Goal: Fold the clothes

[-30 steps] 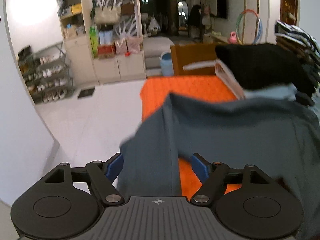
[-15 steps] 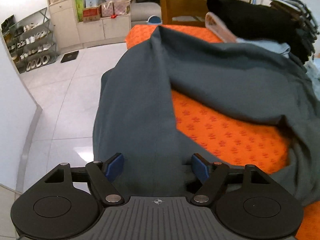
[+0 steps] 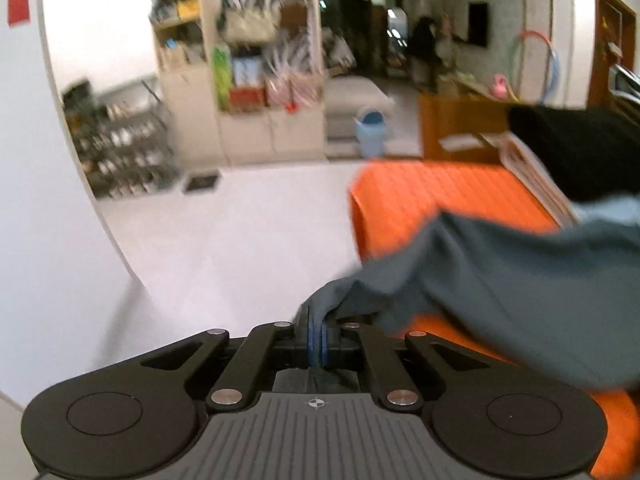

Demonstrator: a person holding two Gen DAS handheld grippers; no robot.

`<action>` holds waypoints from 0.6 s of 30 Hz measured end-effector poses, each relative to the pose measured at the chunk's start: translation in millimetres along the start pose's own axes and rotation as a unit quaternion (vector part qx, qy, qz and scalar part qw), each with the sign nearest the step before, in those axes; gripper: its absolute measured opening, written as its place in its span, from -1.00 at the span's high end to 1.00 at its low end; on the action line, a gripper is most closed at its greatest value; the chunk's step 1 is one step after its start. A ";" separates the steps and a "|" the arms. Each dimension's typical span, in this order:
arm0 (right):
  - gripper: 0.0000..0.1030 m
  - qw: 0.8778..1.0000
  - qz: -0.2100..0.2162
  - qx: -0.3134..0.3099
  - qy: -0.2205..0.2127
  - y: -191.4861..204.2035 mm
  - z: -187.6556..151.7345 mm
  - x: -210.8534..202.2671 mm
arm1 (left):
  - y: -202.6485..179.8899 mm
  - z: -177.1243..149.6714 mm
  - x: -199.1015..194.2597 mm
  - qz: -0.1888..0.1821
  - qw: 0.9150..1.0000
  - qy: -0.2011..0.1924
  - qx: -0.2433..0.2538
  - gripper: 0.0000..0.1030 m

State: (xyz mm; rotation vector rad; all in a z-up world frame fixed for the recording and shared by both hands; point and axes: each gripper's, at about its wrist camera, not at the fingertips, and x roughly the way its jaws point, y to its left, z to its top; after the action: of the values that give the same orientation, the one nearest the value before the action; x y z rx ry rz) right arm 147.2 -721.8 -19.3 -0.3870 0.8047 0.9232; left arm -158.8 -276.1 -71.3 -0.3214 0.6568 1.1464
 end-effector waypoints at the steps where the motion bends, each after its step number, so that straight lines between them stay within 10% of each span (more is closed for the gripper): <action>1: -0.09 1.000 -0.002 0.005 -0.008 3.0 2.2 -0.5 | 5.8 12.2 5.9 0.010 1.000 -0.010 0.001 0.88; 8: -0.09 0.999 0.006 0.019 -0.035 26.6 18.8 10.5 | 27.2 77.8 51.0 0.059 0.998 -0.033 -0.006 0.72; 13: -0.09 0.999 0.030 0.002 -0.030 45.0 27.2 28.8 | 27.4 88.9 50.9 0.053 0.997 -0.064 0.002 -0.45; 18: -0.09 0.997 0.064 -0.028 -0.015 61.1 30.0 43.9 | 12.2 68.2 31.9 0.007 0.997 -0.071 0.041 -0.51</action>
State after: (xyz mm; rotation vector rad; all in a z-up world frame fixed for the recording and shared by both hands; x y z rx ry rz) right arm 125.5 -644.7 -30.8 -0.3724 0.7848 1.0711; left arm -140.4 -210.1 -37.7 -0.1643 0.5796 1.1402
